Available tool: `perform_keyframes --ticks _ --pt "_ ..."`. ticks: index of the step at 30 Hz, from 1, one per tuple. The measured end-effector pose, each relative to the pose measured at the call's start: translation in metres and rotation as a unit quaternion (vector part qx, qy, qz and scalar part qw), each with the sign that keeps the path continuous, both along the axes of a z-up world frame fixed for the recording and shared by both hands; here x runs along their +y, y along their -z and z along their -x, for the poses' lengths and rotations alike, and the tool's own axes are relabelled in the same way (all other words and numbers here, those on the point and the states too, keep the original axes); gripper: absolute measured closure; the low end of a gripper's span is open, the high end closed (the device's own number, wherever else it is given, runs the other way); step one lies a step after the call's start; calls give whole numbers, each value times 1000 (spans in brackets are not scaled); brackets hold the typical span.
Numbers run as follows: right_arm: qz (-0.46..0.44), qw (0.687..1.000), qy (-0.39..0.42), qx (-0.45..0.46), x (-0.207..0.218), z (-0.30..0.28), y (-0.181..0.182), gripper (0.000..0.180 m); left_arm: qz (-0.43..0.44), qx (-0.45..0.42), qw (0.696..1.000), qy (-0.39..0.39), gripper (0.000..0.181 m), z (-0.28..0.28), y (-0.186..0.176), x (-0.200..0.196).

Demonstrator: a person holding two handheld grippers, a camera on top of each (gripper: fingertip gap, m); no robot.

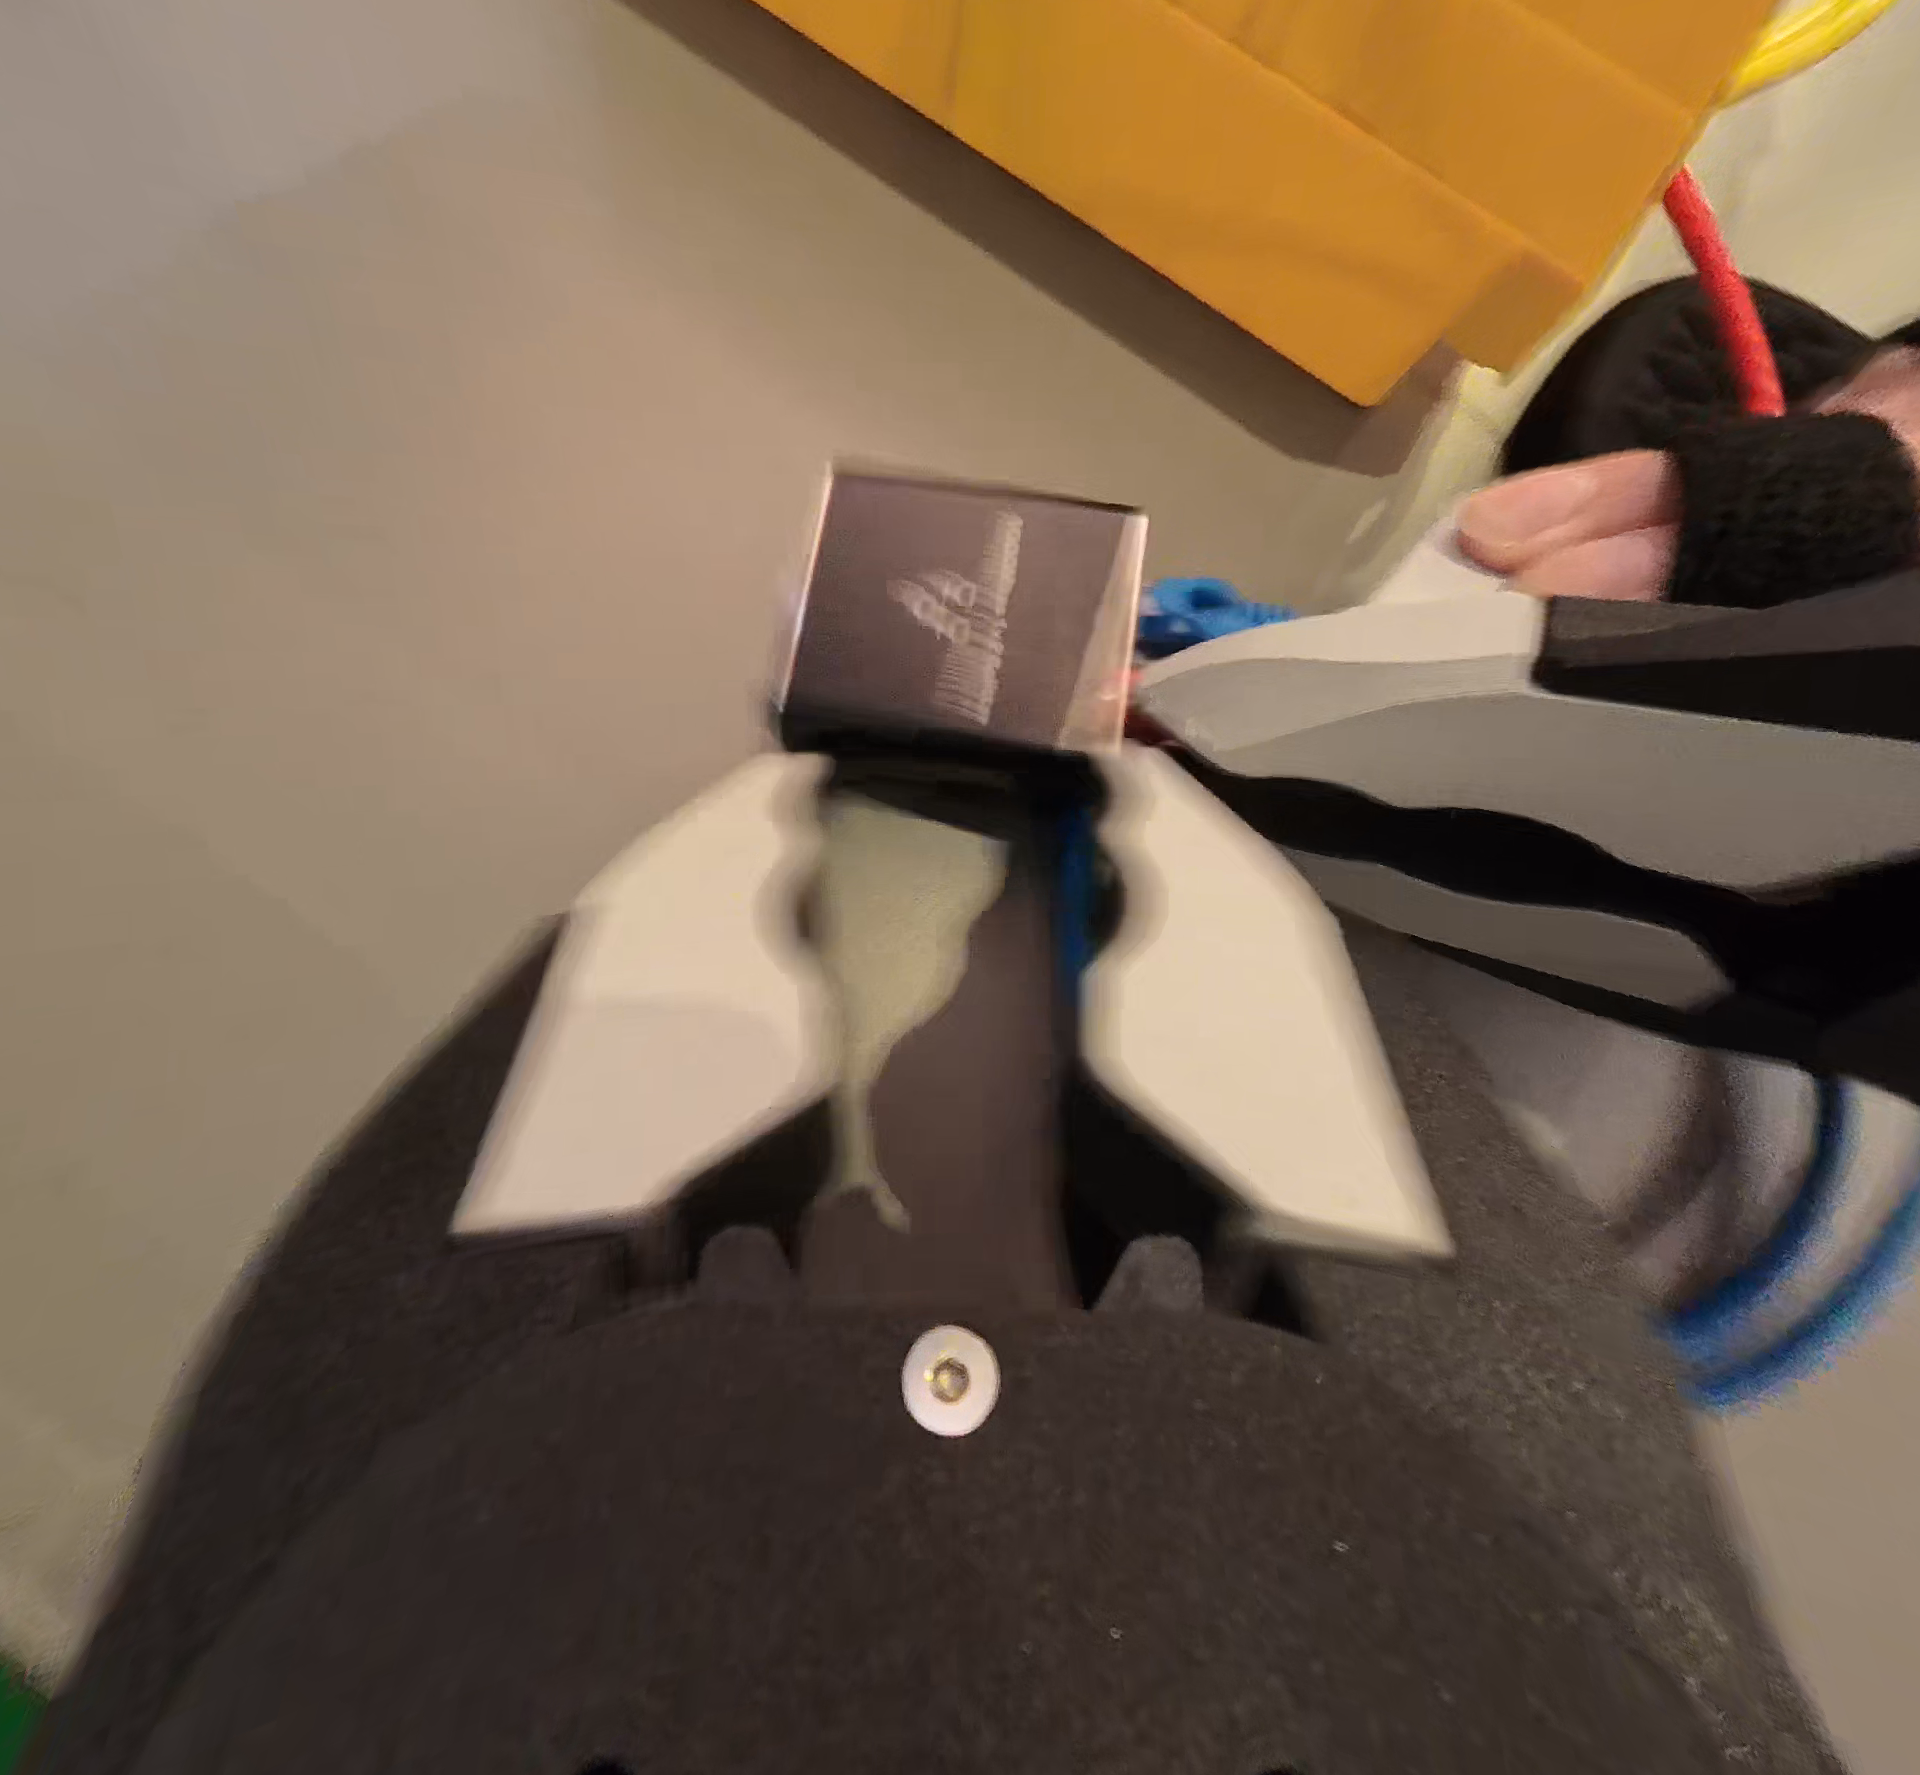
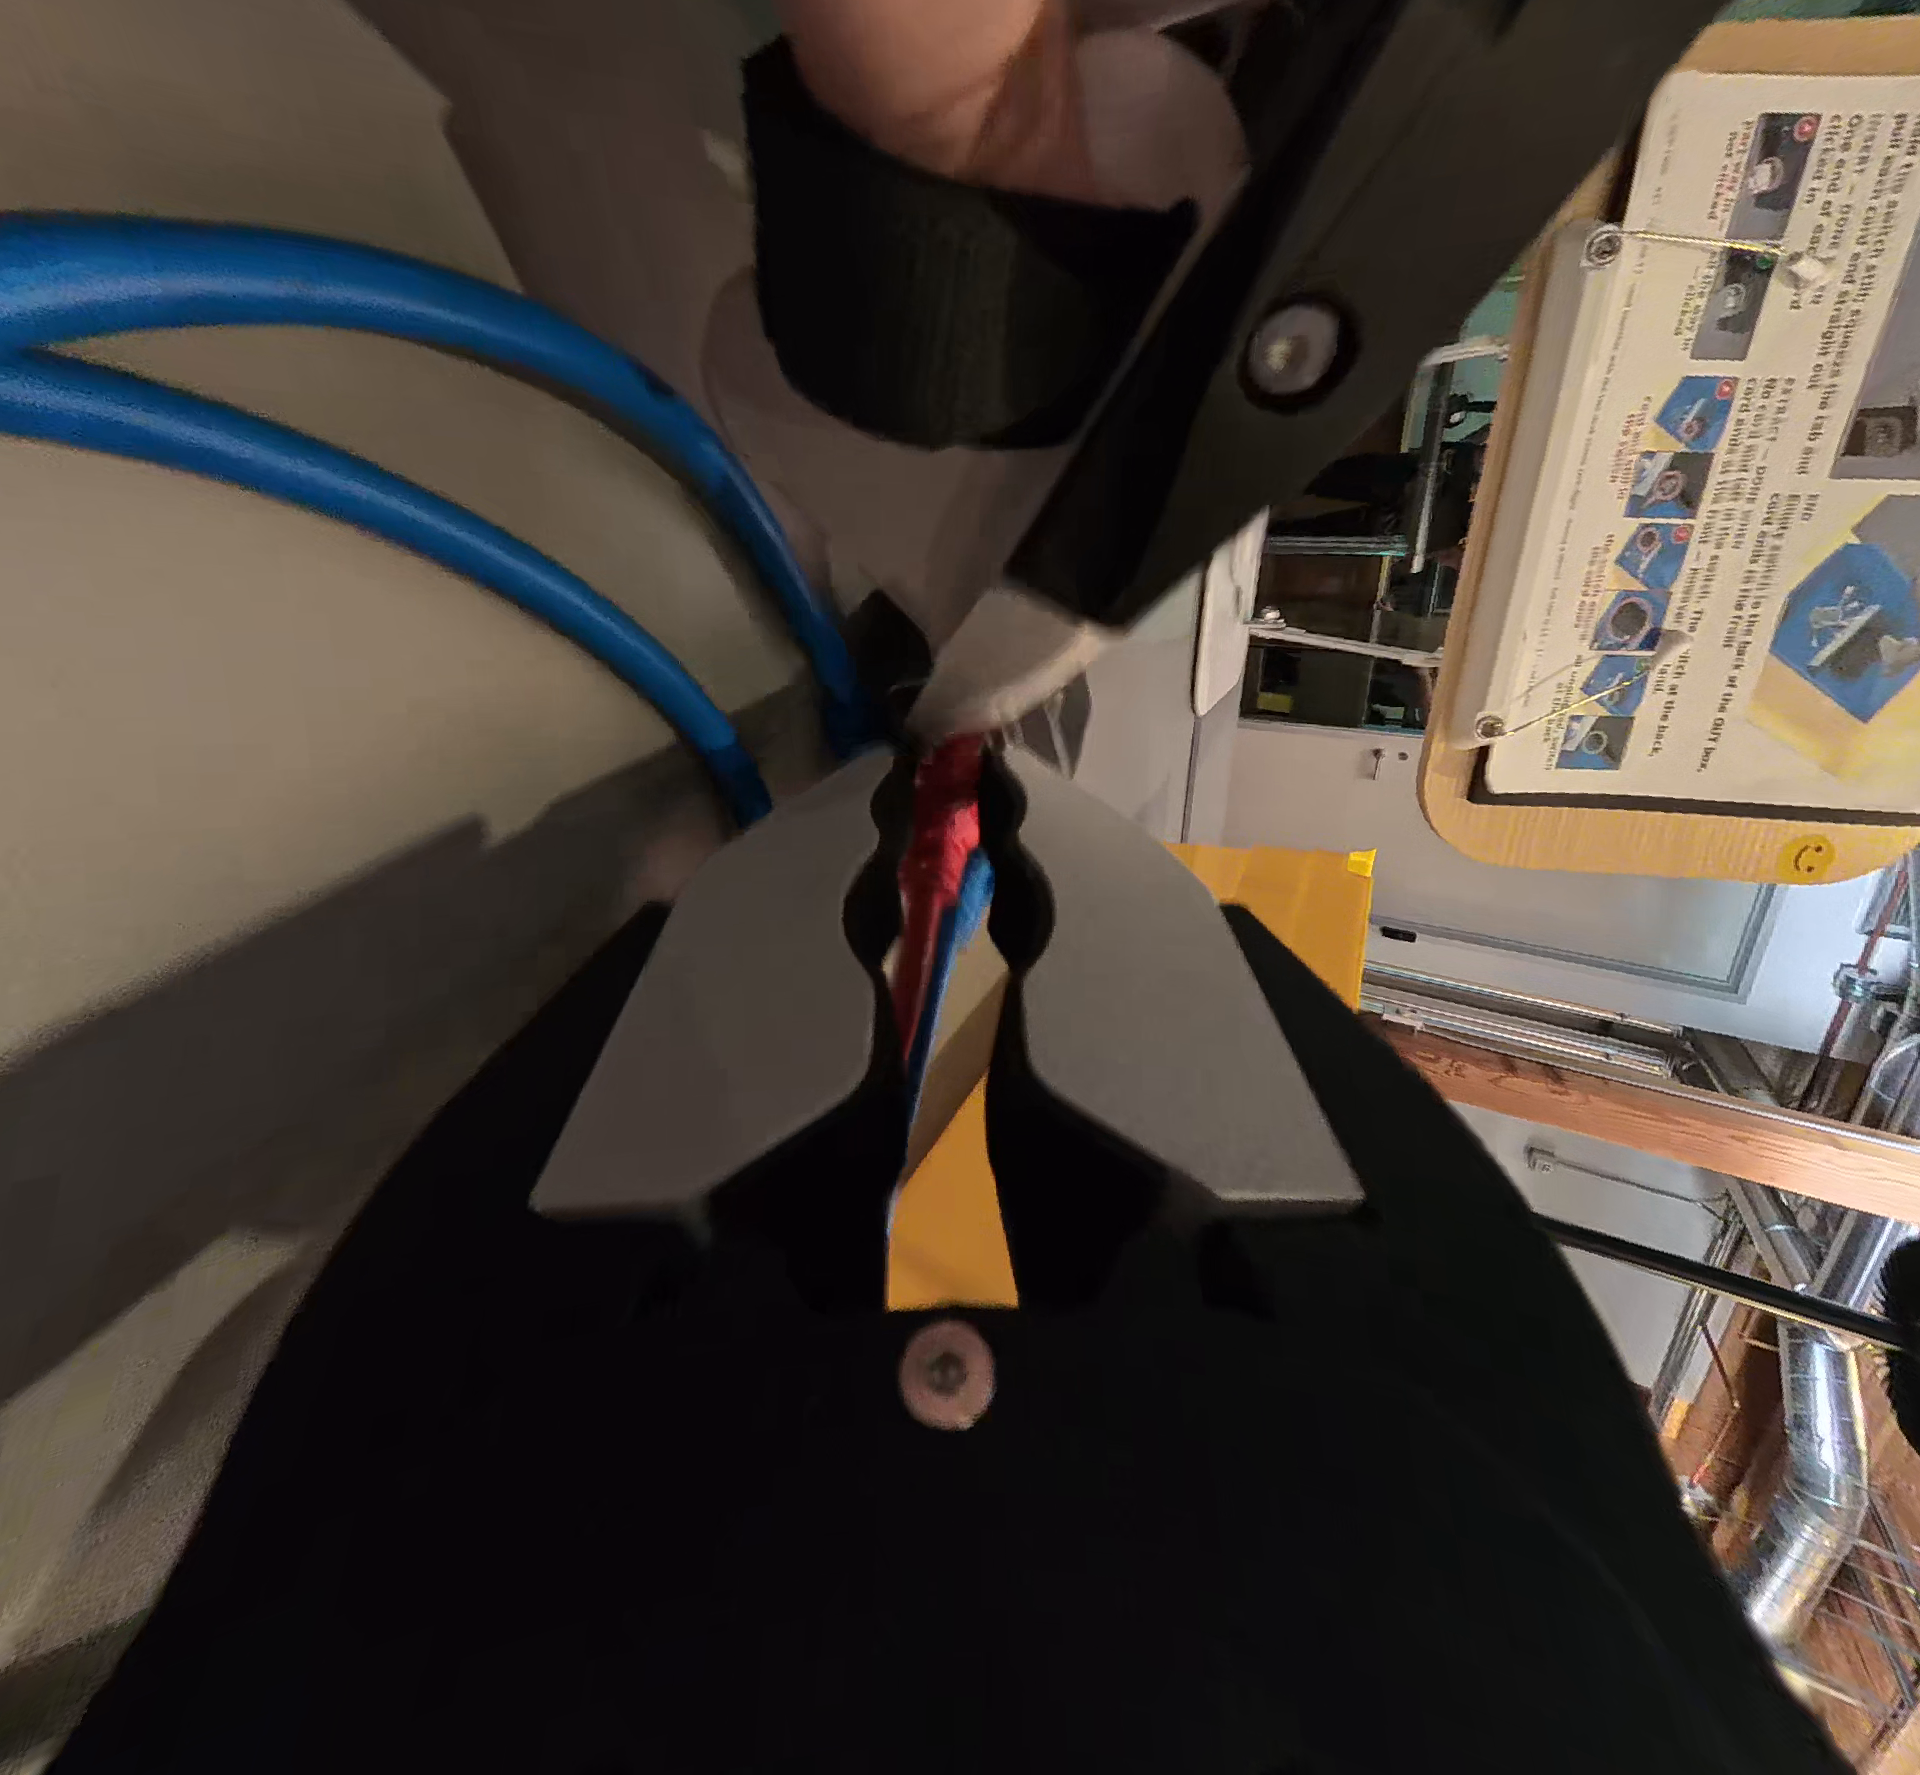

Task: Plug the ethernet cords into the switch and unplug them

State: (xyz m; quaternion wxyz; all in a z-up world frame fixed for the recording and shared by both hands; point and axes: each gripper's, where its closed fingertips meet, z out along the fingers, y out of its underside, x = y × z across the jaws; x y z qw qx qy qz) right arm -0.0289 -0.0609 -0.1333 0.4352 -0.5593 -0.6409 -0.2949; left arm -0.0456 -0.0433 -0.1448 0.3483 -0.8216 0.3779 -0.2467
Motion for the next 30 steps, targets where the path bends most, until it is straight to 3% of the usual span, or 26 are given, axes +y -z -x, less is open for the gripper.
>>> perform_keyframes --ticks 1,2,3,5,8,10,12,16,21,26,30 --pt "62 997 -40 11 -18 13 10 167 -55 56 994 -76 181 22 3 22" --pt "71 996 -51 12 -30 20 10 167 -178 136 959 -174 181 61 -11 53" --pt "51 997 -52 -15 -34 18 9 167 -221 117 952 -178 181 64 -28 58" --pt "11 1000 -24 -15 -29 3 0 166 -140 -43 988 -59 181 20 -43 27" --pt "13 999 -2 48 -24 -10 -17 166 -107 -85 989 -48 181 11 -48 15" --pt "-3 997 7 71 -19 -14 -32 166 -106 -109 988 -13 175 -2 -57 3" --pt "-25 994 1 106 -17 -11 -53 166 -124 -95 988 -18 158 1 -60 3" --pt "-56 979 -19 194 -7 -7 -112 166 -142 -150 978 -25 142 6 -83 1" --pt "-41 929 -132 343 -15 4 -176 166 -95 -224 970 -26 131 11 -96 0" --pt "-18 893 -157 421 -26 -4 -196 167 -89 -257 962 -21 130 15 -104 -1" --pt "-21 890 -154 428 -30 -12 -208 166 -99 -218 971 -24 124 14 -94 2"
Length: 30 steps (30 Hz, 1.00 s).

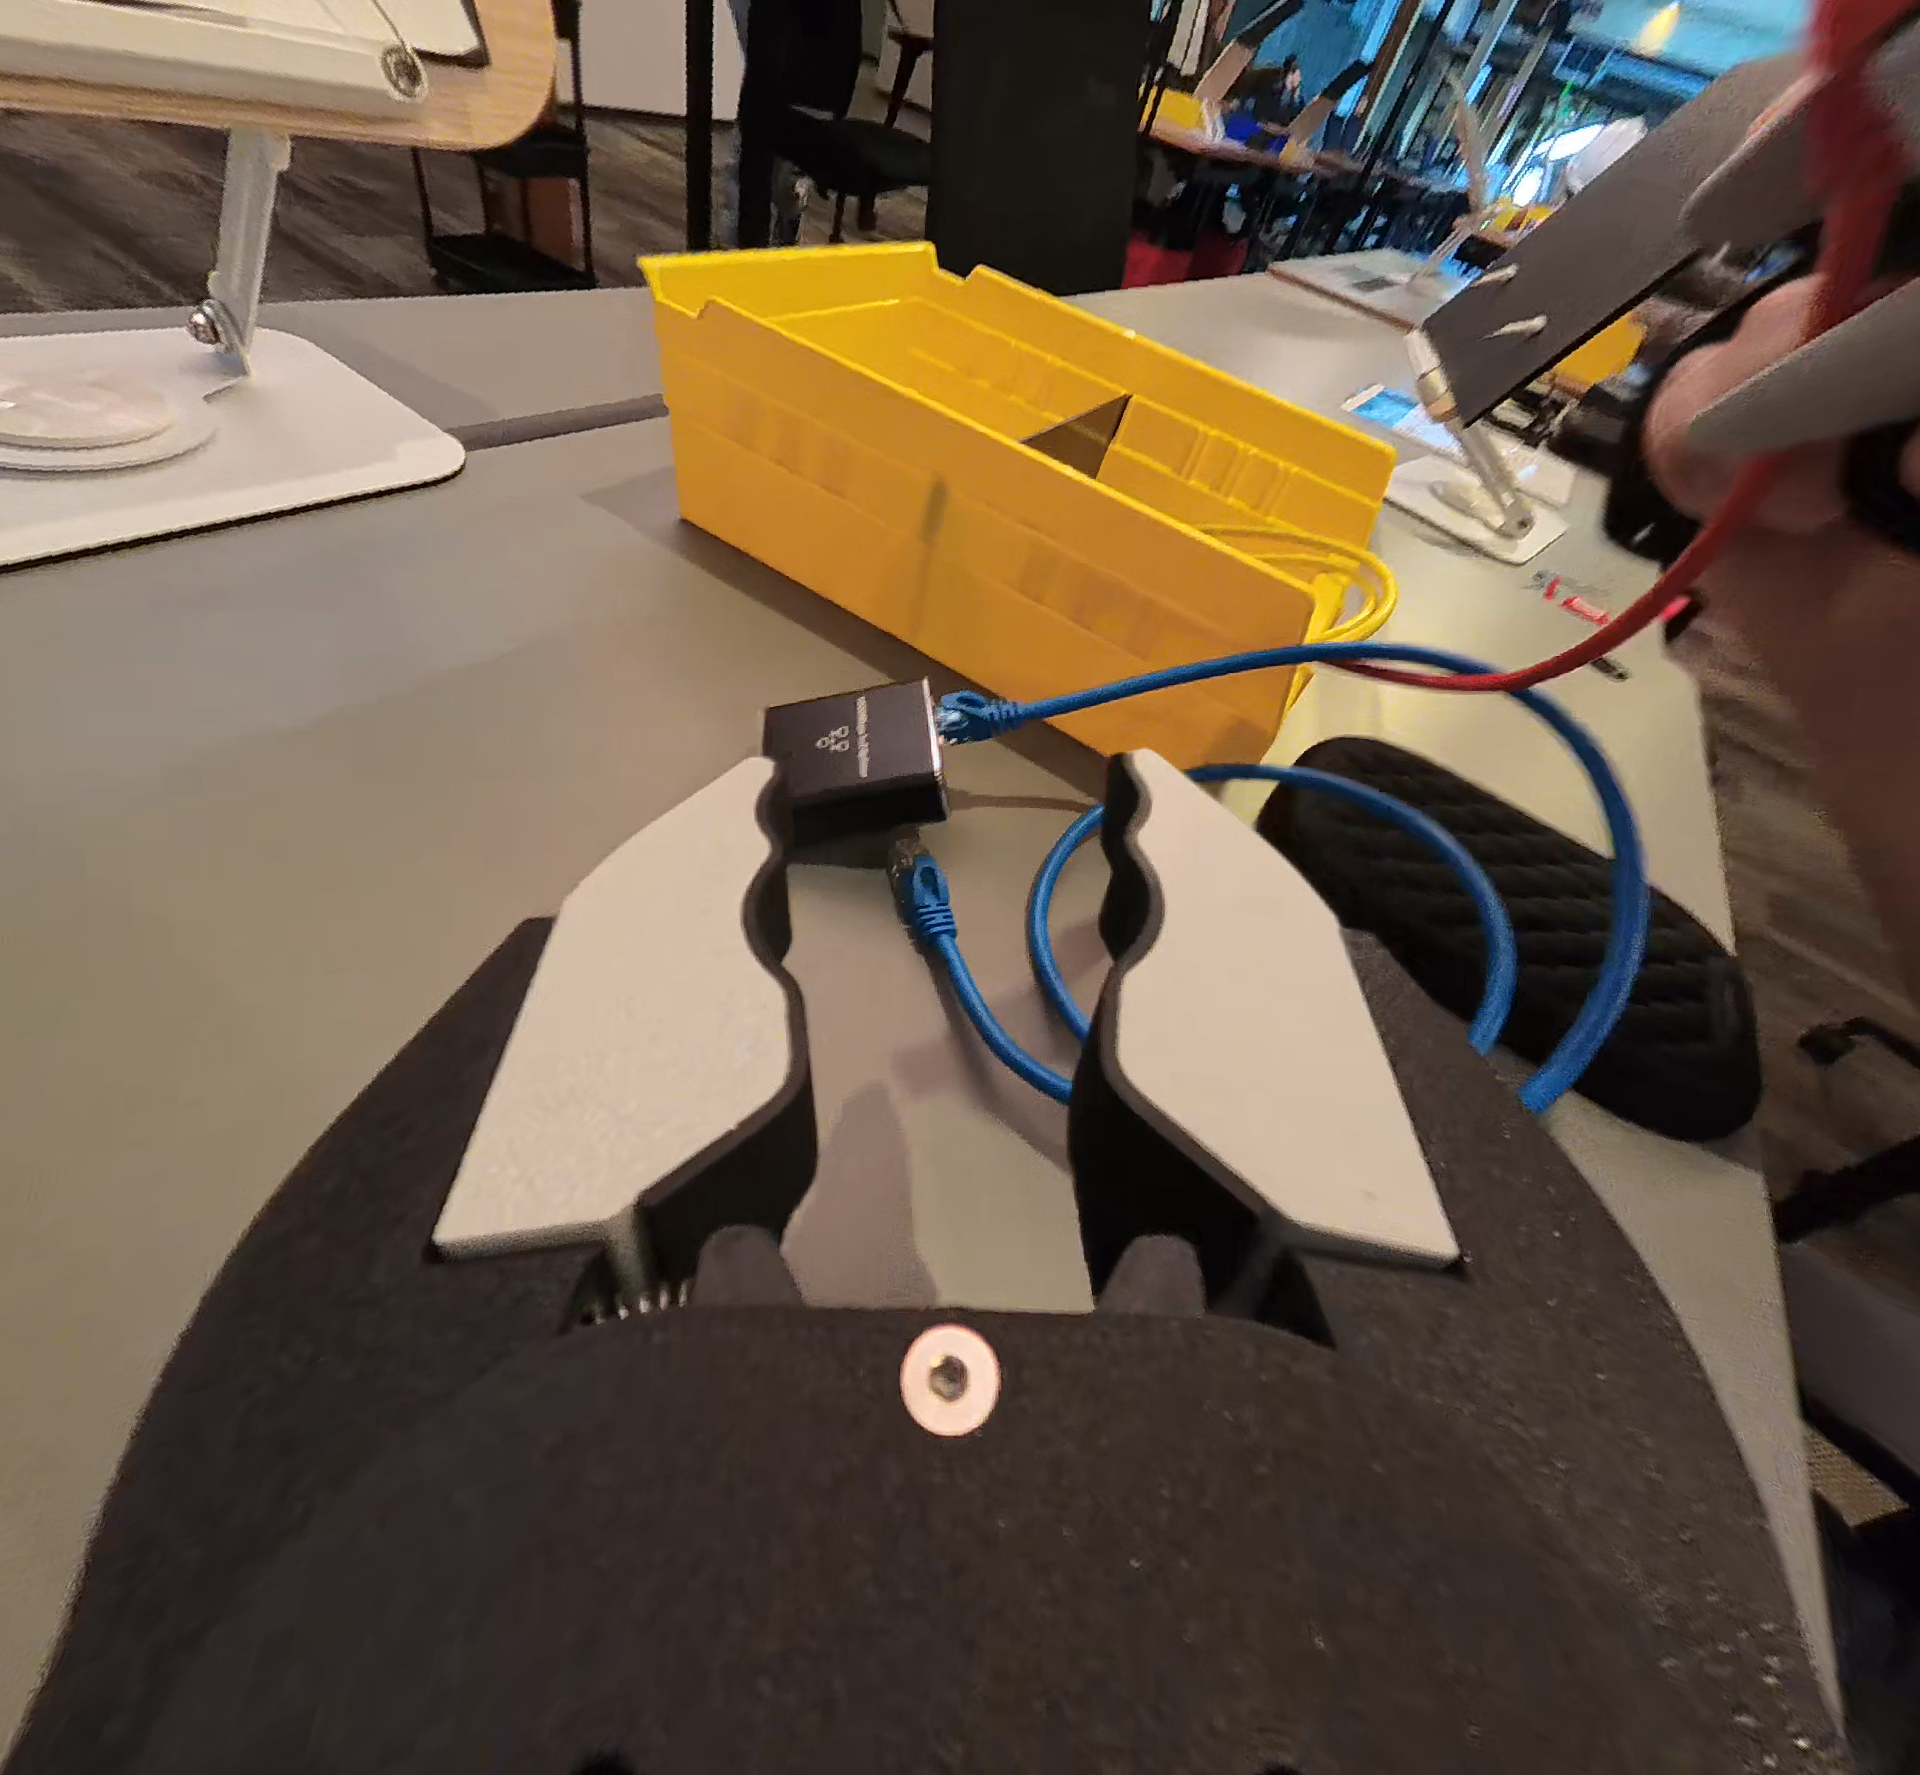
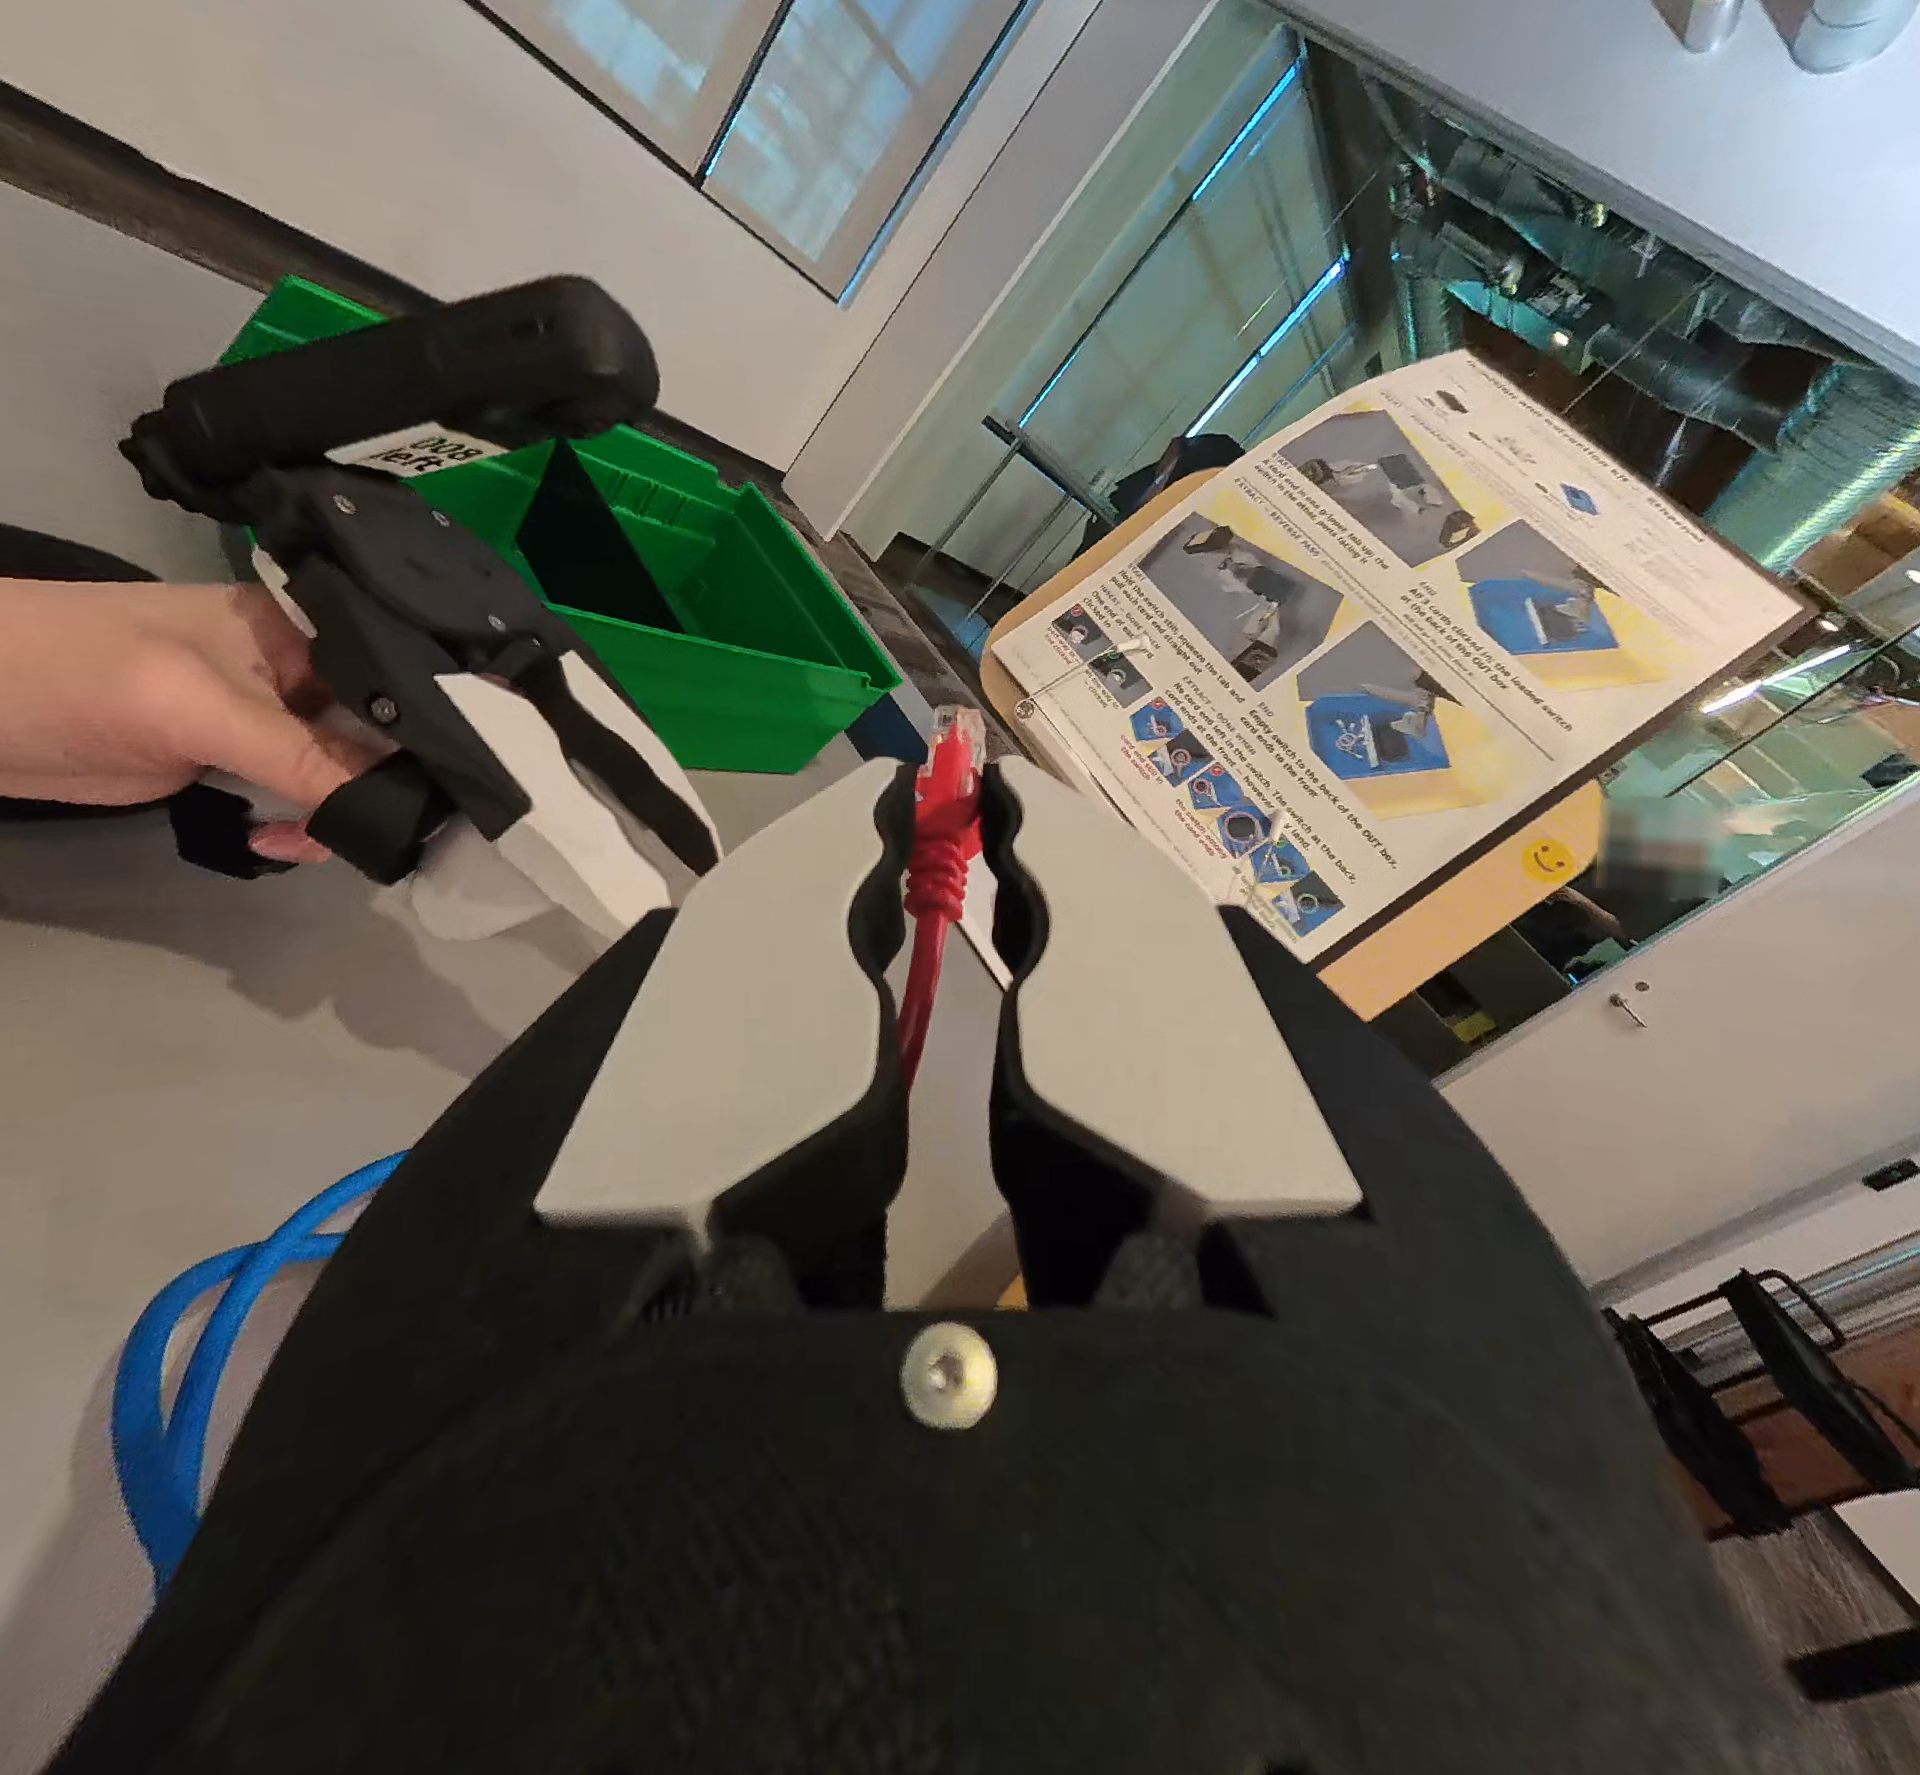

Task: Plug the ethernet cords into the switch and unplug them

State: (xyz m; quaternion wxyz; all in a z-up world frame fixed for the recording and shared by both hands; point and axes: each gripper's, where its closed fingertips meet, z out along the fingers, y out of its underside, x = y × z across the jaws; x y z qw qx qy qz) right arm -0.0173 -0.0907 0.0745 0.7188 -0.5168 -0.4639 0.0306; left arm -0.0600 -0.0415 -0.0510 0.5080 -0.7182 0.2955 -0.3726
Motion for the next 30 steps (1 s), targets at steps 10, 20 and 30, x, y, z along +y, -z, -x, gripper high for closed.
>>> perform_keyframes --ticks 10,20,30 --pt "17 1000 0 -19 -1 -3 9 166 -13 298 942 155 113 -37 66 5" --pt "35 999 -16 -4 -4 -16 19 166 -57 363 907 204 85 -72 88 34" --pt "37 999 -8 -15 -5 -22 21 166 -1 395 884 252 95 -70 106 38"
